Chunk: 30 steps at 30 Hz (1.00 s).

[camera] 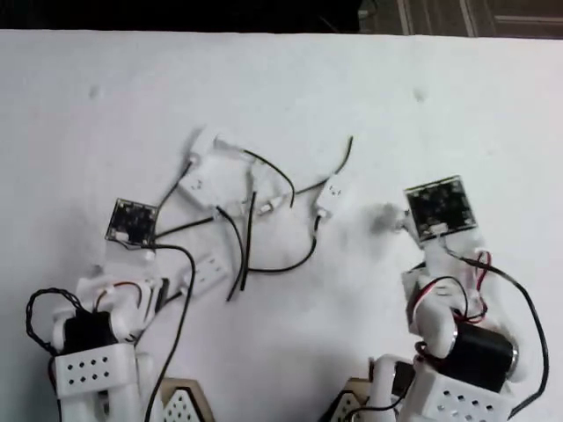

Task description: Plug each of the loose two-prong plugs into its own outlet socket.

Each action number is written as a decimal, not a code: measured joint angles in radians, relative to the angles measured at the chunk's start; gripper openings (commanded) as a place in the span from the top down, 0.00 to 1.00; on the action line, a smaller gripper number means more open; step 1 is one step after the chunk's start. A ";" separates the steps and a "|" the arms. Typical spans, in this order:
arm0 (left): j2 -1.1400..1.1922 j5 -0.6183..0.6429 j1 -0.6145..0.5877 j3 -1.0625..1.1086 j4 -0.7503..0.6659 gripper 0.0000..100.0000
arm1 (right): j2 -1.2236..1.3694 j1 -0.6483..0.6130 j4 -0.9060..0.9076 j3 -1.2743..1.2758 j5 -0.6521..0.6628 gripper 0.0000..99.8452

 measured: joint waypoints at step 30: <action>0.000 0.000 0.000 0.000 0.000 0.76 | 0.005 -0.422 -0.130 0.186 -0.621 0.78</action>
